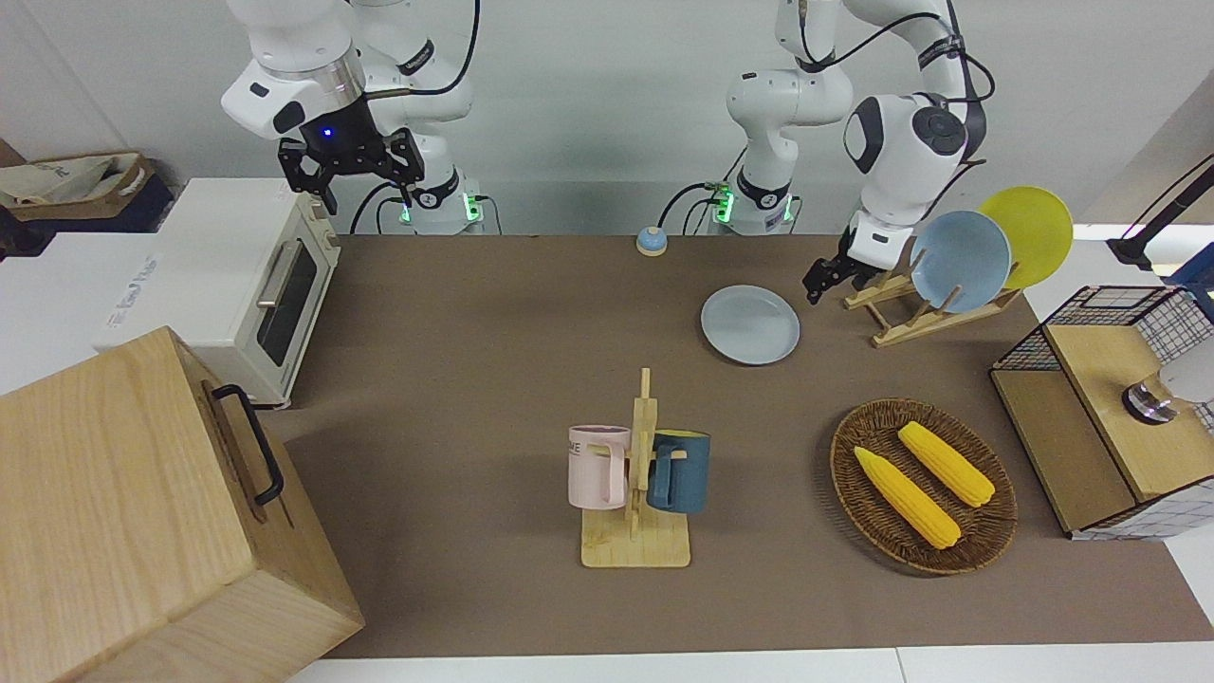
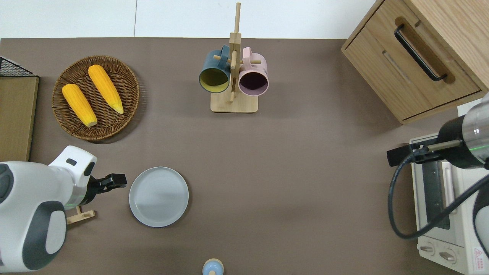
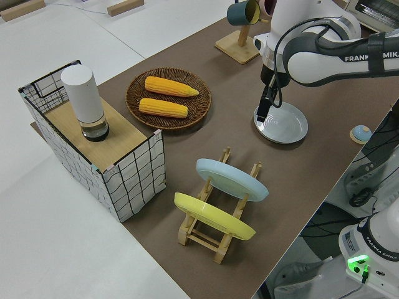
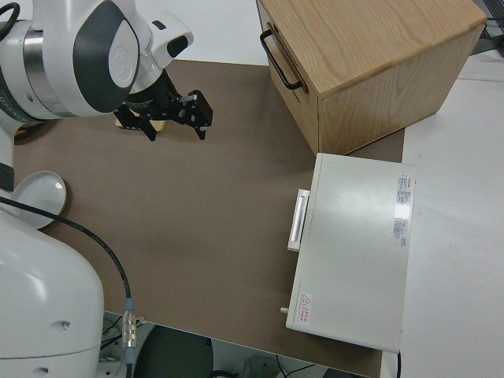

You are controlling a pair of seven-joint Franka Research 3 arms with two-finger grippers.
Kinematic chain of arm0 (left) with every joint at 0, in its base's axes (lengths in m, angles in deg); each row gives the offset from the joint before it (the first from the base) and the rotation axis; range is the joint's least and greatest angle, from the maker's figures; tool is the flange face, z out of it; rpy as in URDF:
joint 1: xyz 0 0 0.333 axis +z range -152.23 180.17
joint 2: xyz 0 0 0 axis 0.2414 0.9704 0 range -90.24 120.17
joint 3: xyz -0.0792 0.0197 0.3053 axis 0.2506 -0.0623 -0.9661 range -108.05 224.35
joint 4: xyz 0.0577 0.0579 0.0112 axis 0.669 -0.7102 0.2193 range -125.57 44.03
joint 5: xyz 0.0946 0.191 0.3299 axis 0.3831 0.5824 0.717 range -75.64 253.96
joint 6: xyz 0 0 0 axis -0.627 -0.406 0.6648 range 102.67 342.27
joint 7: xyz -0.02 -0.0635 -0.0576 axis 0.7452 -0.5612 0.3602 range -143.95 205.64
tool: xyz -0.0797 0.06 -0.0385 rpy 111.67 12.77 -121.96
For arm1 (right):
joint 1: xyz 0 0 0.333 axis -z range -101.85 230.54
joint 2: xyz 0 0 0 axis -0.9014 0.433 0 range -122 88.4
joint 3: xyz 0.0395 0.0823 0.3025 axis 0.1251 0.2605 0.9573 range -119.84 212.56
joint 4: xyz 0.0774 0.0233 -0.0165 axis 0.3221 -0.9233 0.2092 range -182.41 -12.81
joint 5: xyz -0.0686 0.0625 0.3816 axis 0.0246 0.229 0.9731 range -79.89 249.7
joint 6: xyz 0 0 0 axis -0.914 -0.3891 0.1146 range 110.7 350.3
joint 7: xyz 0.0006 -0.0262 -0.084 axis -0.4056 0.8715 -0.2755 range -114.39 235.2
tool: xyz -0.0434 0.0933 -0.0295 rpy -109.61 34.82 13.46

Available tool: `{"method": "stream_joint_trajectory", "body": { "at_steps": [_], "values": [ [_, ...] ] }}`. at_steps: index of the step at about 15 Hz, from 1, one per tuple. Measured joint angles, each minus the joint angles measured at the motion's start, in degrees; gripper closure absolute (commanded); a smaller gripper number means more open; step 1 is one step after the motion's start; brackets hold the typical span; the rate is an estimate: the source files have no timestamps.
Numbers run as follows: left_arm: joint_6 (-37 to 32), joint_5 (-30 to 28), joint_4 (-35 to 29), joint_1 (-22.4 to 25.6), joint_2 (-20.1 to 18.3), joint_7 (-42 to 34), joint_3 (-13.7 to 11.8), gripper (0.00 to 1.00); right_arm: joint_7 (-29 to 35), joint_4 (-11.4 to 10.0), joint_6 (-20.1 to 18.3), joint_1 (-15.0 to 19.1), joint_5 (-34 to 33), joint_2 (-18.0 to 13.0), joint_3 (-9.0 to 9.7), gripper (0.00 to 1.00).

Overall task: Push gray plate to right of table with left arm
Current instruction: 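Move the left gripper down to the near edge of the gray plate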

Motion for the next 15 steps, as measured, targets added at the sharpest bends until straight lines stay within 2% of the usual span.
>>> {"method": "stream_joint_trajectory", "body": {
  "at_steps": [2, 5, 10, 11, 13, 14, 15],
  "values": [
    [4.79, -0.02, -3.56, -0.85, 0.48, 2.18, 0.93, 0.0, 0.0, 0.0, 0.0, 0.0, 0.0, 0.0, 0.0, 0.017],
    [10.02, -0.03, -5.67, -4.77, 4.84, 5.86, 1.65, 0.0, 0.0, 0.0, 0.0, 0.0, 0.0, 0.0, 0.0, 0.017],
    [12.77, 1.36, -5.68, -5.08, 8.82, 5.92, 1.37, 0.01, 0.0, 0.0, 0.0, 0.0, 0.0, 0.0, 0.0, 0.017],
    [13.18, 1.86, -5.68, -5.08, 9.64, 5.92, 1.35, 0.06, 0.0, 0.0, 0.0, 0.0, 0.0, 0.0, 0.0, 0.017],
    [13.85, 2.25, -5.68, -5.08, 10.59, 5.86, 1.3, 0.67, 0.0, 0.0, 0.0, 0.0, 0.0, 0.0, 0.0, 0.017],
    [13.85, 2.29, -5.67, -5.08, 10.6, 5.85, 1.25, 0.91, 0.0, 0.0, 0.0, 0.0, 0.0, 0.0, 0.0, 0.017],
    [13.85, 2.31, -5.67, -5.08, 10.59, 5.84, 1.15, 1.0, 0.0, 0.0, 0.0, 0.0, 0.0, 0.0, 0.0, 0.017]
  ]
}}
